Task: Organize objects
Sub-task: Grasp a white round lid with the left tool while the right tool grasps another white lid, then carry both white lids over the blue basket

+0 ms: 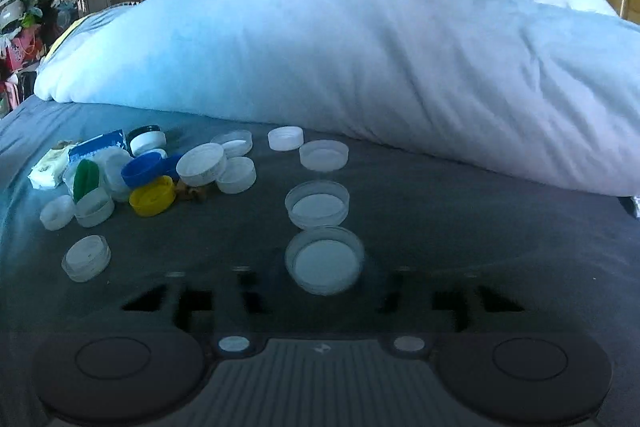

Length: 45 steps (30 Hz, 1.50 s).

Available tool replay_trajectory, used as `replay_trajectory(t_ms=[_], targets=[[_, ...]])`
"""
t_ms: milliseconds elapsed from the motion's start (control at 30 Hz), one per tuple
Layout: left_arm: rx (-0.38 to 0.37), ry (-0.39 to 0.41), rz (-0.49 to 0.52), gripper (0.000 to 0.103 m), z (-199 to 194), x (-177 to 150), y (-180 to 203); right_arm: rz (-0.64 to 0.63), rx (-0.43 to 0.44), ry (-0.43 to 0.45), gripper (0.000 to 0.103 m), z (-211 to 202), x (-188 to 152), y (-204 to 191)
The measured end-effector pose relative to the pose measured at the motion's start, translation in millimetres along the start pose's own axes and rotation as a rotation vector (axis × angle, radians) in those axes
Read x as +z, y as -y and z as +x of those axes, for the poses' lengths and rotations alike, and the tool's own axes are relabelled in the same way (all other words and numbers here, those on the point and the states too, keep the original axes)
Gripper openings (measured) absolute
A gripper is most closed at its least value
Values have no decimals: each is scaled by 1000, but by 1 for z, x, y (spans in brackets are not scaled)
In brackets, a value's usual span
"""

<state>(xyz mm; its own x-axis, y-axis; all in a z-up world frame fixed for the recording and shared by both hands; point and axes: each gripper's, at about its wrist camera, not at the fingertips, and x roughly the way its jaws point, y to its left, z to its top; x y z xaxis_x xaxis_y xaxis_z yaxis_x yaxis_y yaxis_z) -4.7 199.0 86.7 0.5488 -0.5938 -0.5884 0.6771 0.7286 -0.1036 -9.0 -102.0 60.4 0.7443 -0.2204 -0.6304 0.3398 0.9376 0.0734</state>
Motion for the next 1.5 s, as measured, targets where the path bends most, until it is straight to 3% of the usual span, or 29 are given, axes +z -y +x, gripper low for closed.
replay_trajectory(t_ms=[133, 333, 367, 400, 467, 567, 633, 667, 700, 733, 933, 1167, 1333, 1500], targets=[[-64, -47, 47, 89, 45, -6, 15, 112, 70, 46, 42, -26, -10, 12], [-71, -58, 44, 85, 85, -6, 23, 181, 105, 60, 42, -35, -16, 21], [-76, -56, 52, 78, 88, -4, 26, 184, 112, 57, 42, -31, -16, 21], [-79, -60, 60, 58, 90, -1, 29, 182, 116, 55, 42, -32, -17, 21], [-71, -67, 69, 41, 90, 1, 32, 171, 122, 55, 42, -27, -15, 20], [-22, -72, 140, 40, 78, 8, 44, 160, 126, 64, 42, -29, -12, 19], [-30, 51, 267, 40, 45, 22, 64, 166, 130, 65, 42, -29, -11, 22], [20, 31, 340, 40, 48, 18, 68, 169, 130, 65, 42, -29, -11, 22], [60, -107, 355, 40, 67, 8, 60, 173, 130, 66, 42, -29, -10, 22], [59, -167, 324, 40, 71, -1, 46, 176, 131, 71, 42, -30, -10, 22], [177, -145, 420, 40, 41, -1, 40, 177, 138, 81, 42, -35, -9, 18], [215, -81, 200, 40, -3, 11, 15, 154, 149, 113, 42, -46, -1, 14], [291, 62, 11, 40, -61, 37, -18, 106, 187, 155, 42, -69, 23, -9], [430, 212, -67, 40, -135, 75, -59, 27, 285, 228, 42, -100, 71, -57]])
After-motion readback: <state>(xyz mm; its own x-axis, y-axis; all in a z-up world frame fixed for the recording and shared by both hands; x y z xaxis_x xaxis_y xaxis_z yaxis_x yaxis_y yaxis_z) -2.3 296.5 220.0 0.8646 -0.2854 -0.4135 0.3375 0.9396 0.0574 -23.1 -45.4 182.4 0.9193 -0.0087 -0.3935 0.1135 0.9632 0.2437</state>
